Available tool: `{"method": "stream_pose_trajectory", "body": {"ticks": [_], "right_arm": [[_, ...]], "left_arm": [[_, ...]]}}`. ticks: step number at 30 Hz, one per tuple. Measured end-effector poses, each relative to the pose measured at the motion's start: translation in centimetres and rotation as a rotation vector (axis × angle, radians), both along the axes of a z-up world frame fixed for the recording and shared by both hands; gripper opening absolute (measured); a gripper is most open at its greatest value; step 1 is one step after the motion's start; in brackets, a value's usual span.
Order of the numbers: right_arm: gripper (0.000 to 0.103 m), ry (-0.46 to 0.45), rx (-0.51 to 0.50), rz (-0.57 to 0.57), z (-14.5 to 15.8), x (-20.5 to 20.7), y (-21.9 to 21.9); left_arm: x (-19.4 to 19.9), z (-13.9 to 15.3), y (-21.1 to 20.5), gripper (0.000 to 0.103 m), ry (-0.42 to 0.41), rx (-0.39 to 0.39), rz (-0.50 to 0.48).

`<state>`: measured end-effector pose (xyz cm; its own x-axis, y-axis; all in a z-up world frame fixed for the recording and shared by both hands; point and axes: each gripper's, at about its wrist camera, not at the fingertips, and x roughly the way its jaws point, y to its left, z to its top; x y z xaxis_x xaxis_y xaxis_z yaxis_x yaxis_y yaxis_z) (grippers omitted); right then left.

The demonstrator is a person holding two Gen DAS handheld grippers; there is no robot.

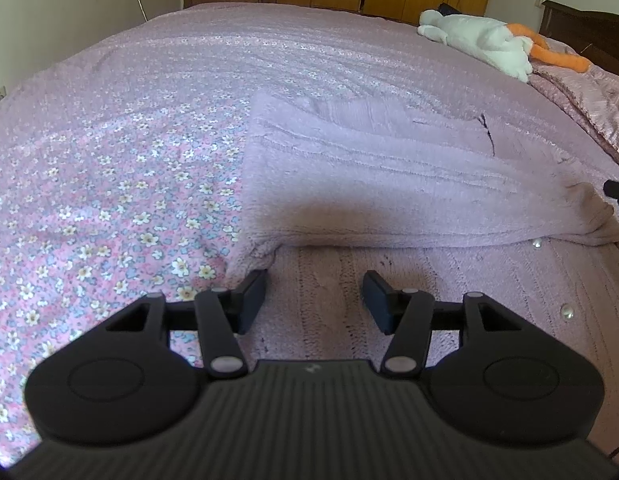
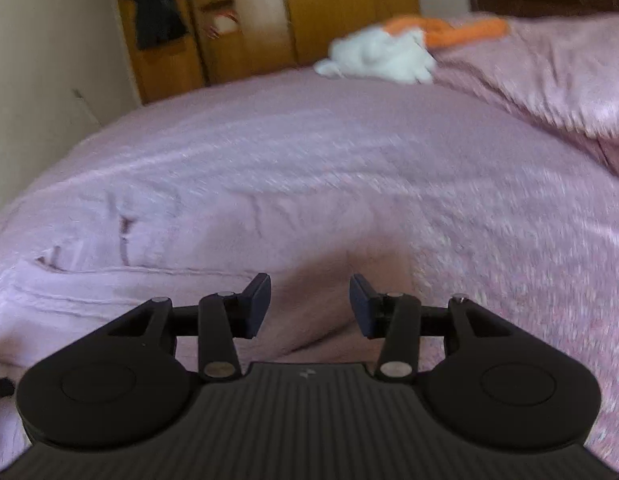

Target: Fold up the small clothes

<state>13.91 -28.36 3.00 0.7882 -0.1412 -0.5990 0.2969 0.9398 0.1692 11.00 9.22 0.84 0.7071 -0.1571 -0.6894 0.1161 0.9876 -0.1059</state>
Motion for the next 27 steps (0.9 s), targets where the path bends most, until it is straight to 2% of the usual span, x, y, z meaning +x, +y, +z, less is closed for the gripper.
{"method": "stream_pose_trajectory", "body": {"ticks": [2,3,4,6,7,9,10,13,15,17,19,23,27], "right_arm": [[0.05,0.039,0.076,-0.03,-1.2,0.5,-1.1],[0.035,0.033,0.099,-0.044,-1.6,0.3,-1.5],[0.014,0.021,0.107,-0.06,-1.5,-0.1,-1.8],[0.012,-0.026,0.125,-0.06,-1.1,-1.2,-2.3],[0.012,-0.04,0.102,-0.058,-0.9,-1.7,-2.3],[0.012,-0.014,0.076,-0.031,-1.3,-1.8,-2.3],[0.012,0.028,0.076,-0.008,-2.0,-1.4,-2.4],[0.013,0.034,0.038,0.02,-2.4,-1.3,-2.2],[0.024,0.029,0.061,0.013,-1.7,-1.7,-2.1],[0.042,0.004,0.087,0.024,-0.8,-2.8,-1.7],[0.055,-0.015,0.076,0.056,0.1,-4.2,-1.1],[0.066,-0.048,0.068,0.125,1.9,-7.8,0.2],[0.073,-0.077,0.094,0.177,2.8,-12.1,0.9]], "left_arm": [[0.0,0.0,0.0,0.056,-0.001,-0.002,0.0],[0.0,0.0,0.0,0.056,-0.001,-0.002,0.0],[0.0,0.0,0.0,0.056,-0.001,-0.001,0.0],[0.0,0.0,0.0,0.056,-0.001,0.002,-0.002],[0.0,0.0,0.1,0.056,-0.001,0.003,-0.003],[0.1,-0.1,0.1,0.056,-0.001,0.004,-0.007],[0.1,-0.1,0.1,0.056,0.0,0.005,-0.008],[0.2,0.0,0.0,0.057,0.003,0.018,-0.017],[0.2,0.1,-0.1,0.057,0.007,0.022,-0.019],[0.1,0.5,0.1,0.057,0.012,0.015,-0.015],[-0.4,0.9,0.3,0.057,0.015,-0.005,-0.005],[-2.0,2.0,0.3,0.058,0.017,0.003,-0.011],[-4.1,3.0,-0.3,0.058,0.015,0.013,-0.03]]}}
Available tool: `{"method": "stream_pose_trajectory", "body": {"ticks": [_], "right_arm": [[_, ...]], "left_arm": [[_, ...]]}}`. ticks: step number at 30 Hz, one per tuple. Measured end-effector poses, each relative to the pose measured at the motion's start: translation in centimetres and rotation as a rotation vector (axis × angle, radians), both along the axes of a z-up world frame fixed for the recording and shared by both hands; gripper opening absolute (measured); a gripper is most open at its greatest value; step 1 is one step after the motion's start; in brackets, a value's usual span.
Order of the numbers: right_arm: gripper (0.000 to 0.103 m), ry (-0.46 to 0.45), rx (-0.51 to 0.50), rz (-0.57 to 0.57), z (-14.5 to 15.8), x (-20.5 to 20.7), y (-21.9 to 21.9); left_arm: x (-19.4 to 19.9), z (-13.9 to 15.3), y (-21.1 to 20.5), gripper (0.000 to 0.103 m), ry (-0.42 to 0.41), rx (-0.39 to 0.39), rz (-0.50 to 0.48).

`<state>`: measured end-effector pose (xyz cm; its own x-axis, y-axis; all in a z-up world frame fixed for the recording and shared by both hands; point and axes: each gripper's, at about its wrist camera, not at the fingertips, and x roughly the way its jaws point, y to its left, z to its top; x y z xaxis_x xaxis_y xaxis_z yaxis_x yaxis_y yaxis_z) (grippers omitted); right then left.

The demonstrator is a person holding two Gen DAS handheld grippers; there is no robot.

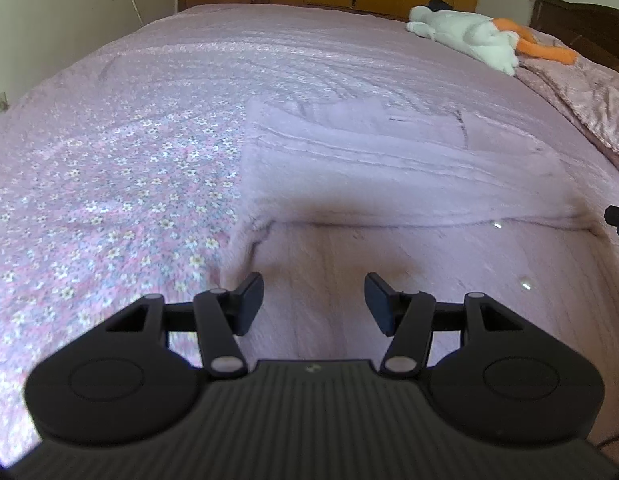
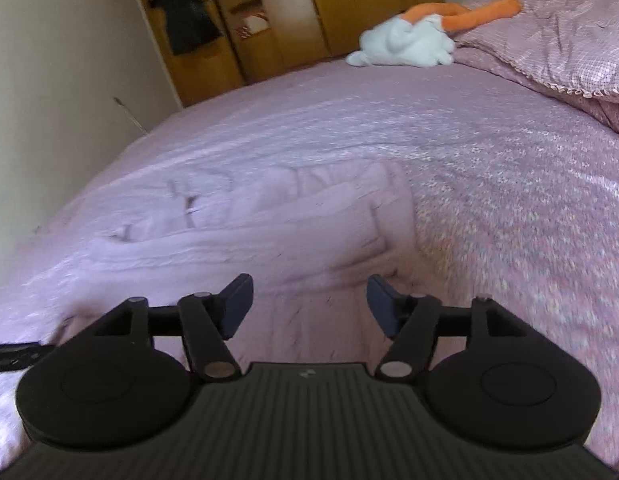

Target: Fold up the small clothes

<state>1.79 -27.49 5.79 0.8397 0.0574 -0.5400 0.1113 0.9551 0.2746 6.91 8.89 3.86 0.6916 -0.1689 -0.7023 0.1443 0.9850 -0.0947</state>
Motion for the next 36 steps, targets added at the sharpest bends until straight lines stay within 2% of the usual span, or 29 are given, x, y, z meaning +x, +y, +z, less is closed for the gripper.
{"method": "stream_pose_trajectory", "body": {"ticks": [7,14,17,19,25,29,32,36], "right_arm": [[0.077,0.003,-0.05,0.088,0.3,-6.7,1.7],[0.078,0.063,-0.232,0.138,-1.9,-10.8,5.0],[0.079,0.093,-0.343,0.163,-3.2,-12.1,7.2],[0.079,0.127,-0.402,0.196,-4.2,-12.7,8.4],[0.08,0.232,-0.421,0.293,-6.1,-13.4,9.6],[0.081,0.311,-0.503,0.354,-7.7,-13.2,10.7],[0.088,0.305,-0.591,0.392,-8.6,-13.2,11.9],[0.089,0.258,-0.632,0.398,-8.7,-12.9,12.3]], "left_arm": [[-4.0,0.8,-1.4,0.058,0.015,0.025,-0.039],[-8.8,0.9,-2.7,0.058,0.013,0.036,-0.088],[-10.5,0.9,-3.2,0.059,0.011,0.048,-0.11],[-11.3,0.8,-3.4,0.06,0.009,0.059,-0.125],[-12.6,-0.1,-3.7,0.06,0.036,0.073,-0.119],[-12.9,-0.7,-4.0,0.06,0.055,0.087,-0.125],[-12.7,-1.4,-4.1,0.06,0.082,0.082,-0.124],[-12.8,-2.1,-4.8,0.06,0.102,0.084,-0.159]]}}
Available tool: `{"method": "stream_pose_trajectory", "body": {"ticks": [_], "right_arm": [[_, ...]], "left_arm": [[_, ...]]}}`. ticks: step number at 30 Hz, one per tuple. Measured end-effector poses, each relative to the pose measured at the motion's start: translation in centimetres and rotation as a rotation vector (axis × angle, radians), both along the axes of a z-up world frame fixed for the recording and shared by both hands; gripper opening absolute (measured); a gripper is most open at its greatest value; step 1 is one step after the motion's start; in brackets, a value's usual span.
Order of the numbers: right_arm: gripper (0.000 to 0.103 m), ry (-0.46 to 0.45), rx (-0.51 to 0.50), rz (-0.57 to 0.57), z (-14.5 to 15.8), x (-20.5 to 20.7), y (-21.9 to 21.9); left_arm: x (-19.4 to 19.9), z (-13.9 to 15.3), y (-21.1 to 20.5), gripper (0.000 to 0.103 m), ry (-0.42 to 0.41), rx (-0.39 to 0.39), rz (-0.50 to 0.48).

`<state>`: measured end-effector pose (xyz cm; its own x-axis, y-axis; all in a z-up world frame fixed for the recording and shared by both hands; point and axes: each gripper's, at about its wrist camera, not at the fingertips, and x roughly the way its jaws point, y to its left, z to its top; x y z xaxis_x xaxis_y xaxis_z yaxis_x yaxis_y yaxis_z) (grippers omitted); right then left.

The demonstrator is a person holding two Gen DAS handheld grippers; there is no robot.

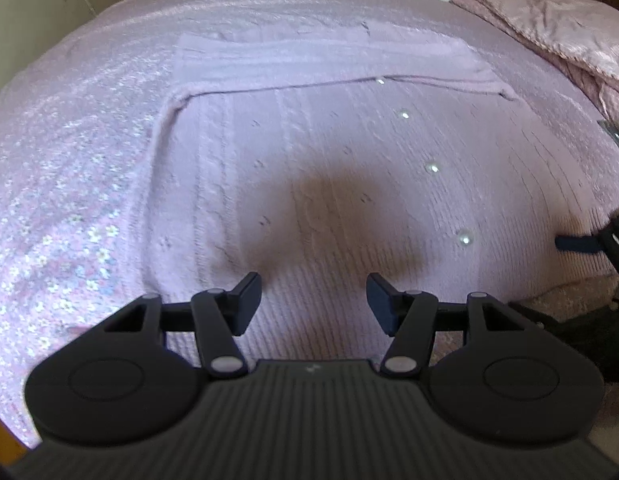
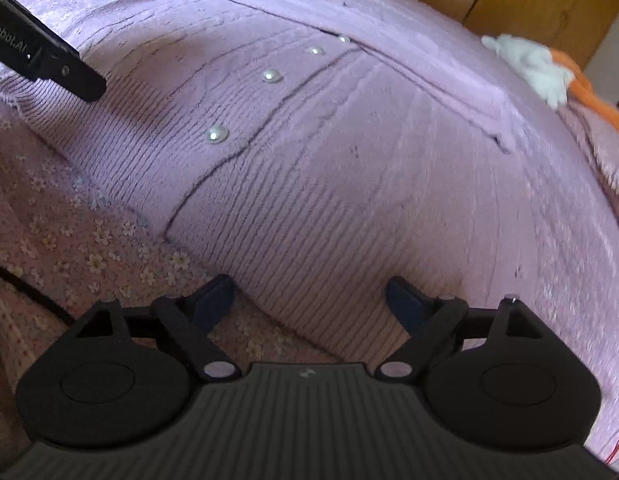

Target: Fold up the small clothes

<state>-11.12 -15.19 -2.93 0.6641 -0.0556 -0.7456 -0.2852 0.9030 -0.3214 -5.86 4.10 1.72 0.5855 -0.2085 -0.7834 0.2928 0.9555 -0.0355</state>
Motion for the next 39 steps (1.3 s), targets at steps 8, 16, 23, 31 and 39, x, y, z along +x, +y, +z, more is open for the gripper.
{"method": "stream_pose_trajectory", "body": {"ticks": [8,16,23,31,39], "right_arm": [[0.088,-0.156,0.09,-0.078,2.4,0.9,-1.1],[0.088,-0.193,0.15,-0.11,4.1,2.0,-1.5],[0.088,-0.09,0.146,-0.036,3.0,1.0,-1.1],[0.091,0.019,0.028,0.085,0.6,0.3,0.6],[0.089,-0.131,0.032,-0.016,1.3,1.0,-0.4]], "left_arm": [[-0.6,-0.5,-1.3,0.079,0.001,-0.001,-0.097],[-1.6,-2.6,-4.4,0.079,0.016,0.124,-0.245],[-2.2,-4.3,-5.9,0.079,-0.032,0.26,-0.295],[-1.4,-4.2,-5.6,0.081,-0.156,0.291,-0.21],[-0.9,-2.9,-4.5,0.067,-0.231,0.243,-0.137]]}}
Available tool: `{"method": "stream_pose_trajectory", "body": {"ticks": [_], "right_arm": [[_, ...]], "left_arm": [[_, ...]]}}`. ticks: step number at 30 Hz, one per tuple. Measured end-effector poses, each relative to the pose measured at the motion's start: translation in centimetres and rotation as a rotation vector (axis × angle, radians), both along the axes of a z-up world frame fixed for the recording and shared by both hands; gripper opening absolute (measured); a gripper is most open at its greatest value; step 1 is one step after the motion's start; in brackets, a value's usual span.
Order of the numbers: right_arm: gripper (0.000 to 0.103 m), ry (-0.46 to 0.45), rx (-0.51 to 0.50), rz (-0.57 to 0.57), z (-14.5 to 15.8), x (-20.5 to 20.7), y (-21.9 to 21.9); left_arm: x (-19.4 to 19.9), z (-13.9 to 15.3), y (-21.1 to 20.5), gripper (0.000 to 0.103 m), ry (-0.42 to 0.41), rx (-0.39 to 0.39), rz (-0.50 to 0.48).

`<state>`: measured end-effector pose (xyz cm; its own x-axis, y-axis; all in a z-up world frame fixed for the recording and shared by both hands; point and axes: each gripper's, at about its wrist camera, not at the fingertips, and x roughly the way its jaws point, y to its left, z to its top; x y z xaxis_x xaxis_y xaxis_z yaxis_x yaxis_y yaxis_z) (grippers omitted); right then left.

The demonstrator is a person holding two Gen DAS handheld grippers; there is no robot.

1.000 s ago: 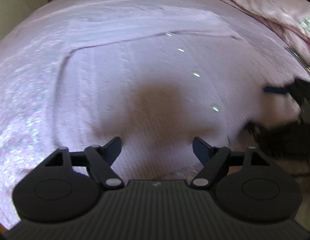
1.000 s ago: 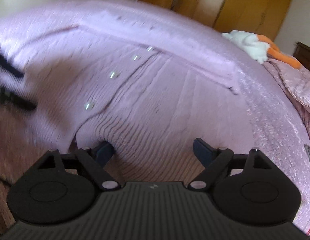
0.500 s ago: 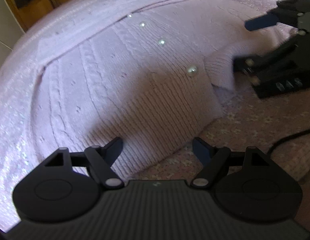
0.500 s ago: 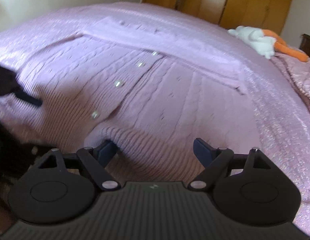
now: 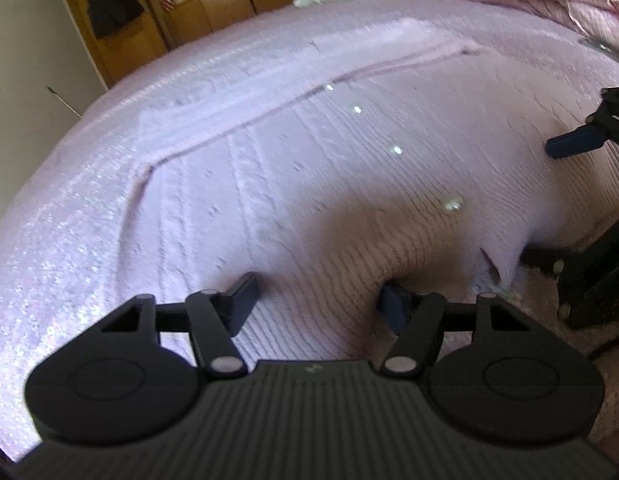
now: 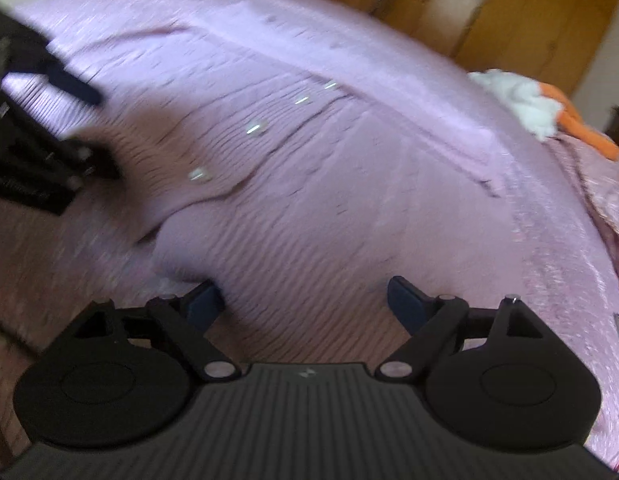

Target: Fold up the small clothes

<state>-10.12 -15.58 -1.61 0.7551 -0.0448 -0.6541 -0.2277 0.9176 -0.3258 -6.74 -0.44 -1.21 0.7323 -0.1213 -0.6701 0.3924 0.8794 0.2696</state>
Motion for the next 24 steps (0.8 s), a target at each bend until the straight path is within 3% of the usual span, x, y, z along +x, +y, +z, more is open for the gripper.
{"method": "stream_pose_trajectory", "body": {"ticks": [6,8,11,12,13,14,24], "right_arm": [[0.055,-0.02,0.062,0.013,0.3,-0.1,-0.3],[0.026,-0.053,0.065,-0.003,0.8,-0.2,-0.4],[0.014,-0.097,0.105,-0.02,1.7,-0.2,-0.7],[0.014,-0.108,0.112,-0.023,2.0,-0.1,-0.8],[0.013,-0.122,0.123,-0.023,2.3,-0.2,-0.9],[0.013,-0.136,0.129,-0.026,2.6,-0.2,-0.8],[0.012,-0.26,0.182,-0.025,7.5,1.7,-1.3]], "left_arm": [[0.1,-0.5,-0.4,0.067,0.02,0.024,-0.026],[0.0,-0.5,-0.1,0.067,0.023,0.011,-0.027],[-0.1,-0.3,0.3,0.062,0.021,-0.022,-0.031],[-0.1,-0.1,0.5,0.048,0.019,-0.038,-0.042],[-0.3,0.2,0.5,0.026,0.007,-0.051,-0.045],[-0.4,0.4,0.5,0.017,-0.008,-0.053,-0.039],[0.5,5.9,1.2,0.012,-0.131,-0.186,-0.037]]}}
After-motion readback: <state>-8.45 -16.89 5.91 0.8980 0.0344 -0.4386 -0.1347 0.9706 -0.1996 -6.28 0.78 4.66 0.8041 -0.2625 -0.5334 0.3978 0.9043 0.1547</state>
